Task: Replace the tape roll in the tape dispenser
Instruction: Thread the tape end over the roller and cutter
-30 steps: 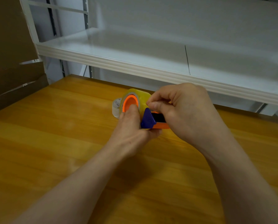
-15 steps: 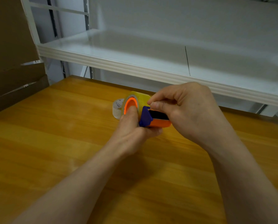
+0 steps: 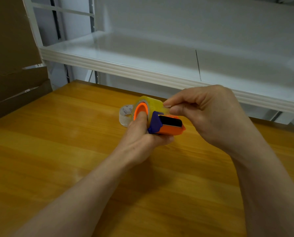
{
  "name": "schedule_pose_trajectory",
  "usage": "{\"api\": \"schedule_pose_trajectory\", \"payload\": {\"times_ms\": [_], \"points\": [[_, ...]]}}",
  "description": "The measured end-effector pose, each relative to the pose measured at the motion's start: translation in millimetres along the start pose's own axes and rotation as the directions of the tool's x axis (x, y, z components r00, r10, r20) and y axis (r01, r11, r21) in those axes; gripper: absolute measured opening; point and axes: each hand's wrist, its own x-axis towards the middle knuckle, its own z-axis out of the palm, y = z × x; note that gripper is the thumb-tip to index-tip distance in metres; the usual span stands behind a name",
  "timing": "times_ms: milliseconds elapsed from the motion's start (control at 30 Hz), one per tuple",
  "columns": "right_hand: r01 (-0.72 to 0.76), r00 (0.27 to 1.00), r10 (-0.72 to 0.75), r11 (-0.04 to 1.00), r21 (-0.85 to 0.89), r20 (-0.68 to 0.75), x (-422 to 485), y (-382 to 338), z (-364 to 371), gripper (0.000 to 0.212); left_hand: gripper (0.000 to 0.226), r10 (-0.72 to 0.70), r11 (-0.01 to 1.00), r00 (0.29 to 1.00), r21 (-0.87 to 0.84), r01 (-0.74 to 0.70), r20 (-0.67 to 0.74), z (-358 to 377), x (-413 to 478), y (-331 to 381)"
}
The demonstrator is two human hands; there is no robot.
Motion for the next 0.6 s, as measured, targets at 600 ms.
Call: {"api": "schedule_pose_trajectory", "payload": {"times_ms": [600], "points": [[0.061, 0.996, -0.062, 0.998, -0.023, -0.059, -0.4, 1.0, 0.9, 0.020, 0.068, -0.004, 0.994, 1.000, -0.105, 0.003, -0.006, -1.8, -4.1, 7.1]]}}
